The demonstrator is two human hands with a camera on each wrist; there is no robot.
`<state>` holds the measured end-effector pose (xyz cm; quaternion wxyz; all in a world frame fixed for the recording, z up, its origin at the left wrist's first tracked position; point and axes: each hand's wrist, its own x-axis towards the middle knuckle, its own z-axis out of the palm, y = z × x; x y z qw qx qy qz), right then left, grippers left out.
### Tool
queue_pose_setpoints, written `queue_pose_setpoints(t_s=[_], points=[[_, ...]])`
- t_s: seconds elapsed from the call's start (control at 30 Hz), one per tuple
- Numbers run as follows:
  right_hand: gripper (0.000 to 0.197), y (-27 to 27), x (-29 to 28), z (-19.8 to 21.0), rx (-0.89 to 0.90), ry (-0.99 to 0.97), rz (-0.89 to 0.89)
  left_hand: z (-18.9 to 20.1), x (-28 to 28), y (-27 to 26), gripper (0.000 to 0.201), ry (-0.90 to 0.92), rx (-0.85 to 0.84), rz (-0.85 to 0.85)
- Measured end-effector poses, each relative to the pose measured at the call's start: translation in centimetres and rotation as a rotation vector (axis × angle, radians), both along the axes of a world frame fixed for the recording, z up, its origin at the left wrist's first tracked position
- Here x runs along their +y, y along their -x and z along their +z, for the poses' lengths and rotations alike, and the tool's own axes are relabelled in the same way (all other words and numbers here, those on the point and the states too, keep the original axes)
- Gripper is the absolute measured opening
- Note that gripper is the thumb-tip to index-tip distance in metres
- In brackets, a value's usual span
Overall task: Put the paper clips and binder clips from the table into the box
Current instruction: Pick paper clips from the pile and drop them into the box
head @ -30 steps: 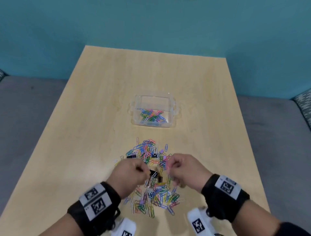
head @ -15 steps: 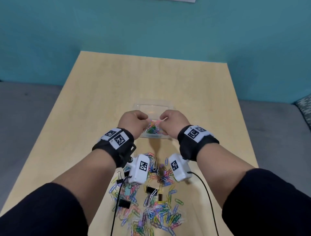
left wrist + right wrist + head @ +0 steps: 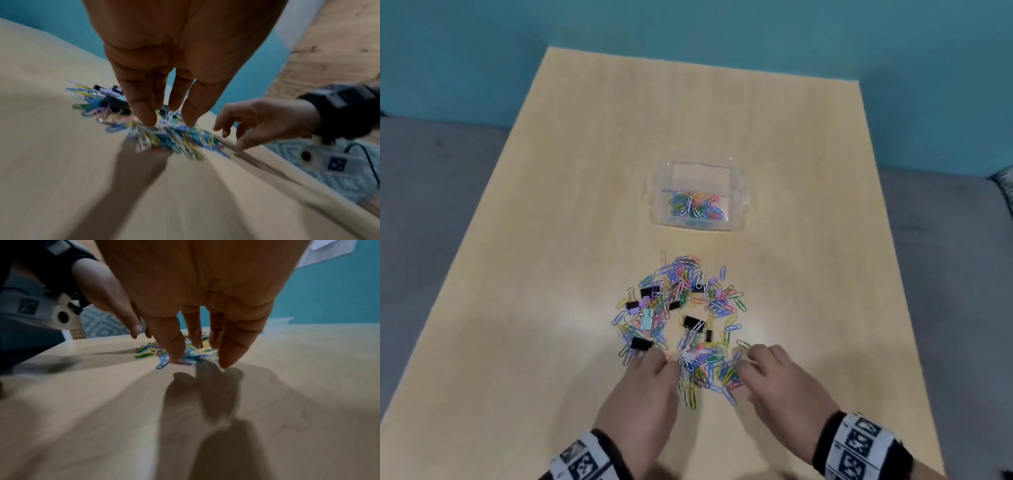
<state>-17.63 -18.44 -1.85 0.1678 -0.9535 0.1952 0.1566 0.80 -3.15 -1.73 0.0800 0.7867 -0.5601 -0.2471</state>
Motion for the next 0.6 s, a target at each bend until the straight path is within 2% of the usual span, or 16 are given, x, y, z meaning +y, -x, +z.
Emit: queue_pose_setpoints(t_s=[0.1,0.17,0.23,0.37,0.5,0.6], points=[[0.072,0.3,2.0,-0.5,0.012,-0.025,-0.129,-1.4,0.7,2.5,0.074,-0.018,-0.072,0.005],[0.082,-0.4,3.2,-0.8,0.016,-0.034,-0.163,-1.9,0.3,3.3,0.082,-0.022,-0.104,0.015],[0.081,-1.8,3.9,-1.1,-0.004,-0.017,-0.192,-2.3,-0.6,3.4,0.078,-0.032,-0.143,0.013],[0.06,-4.8,4.4,-1.6,-0.062,0.035,-0.241,-2.9,-2.4,3.0,0.06,-0.091,-0.193,-0.03],[0.042,-5.7,3.9,-1.4,-0.024,-0.018,-0.241,-2.7,-3.0,2.3,0.056,-0.086,-0.16,0.012],[0.039,-5.5,3.2,-0.7,0.006,-0.06,-0.223,-2.1,-3.2,1.9,0.046,-0.053,-0.128,0.029]])
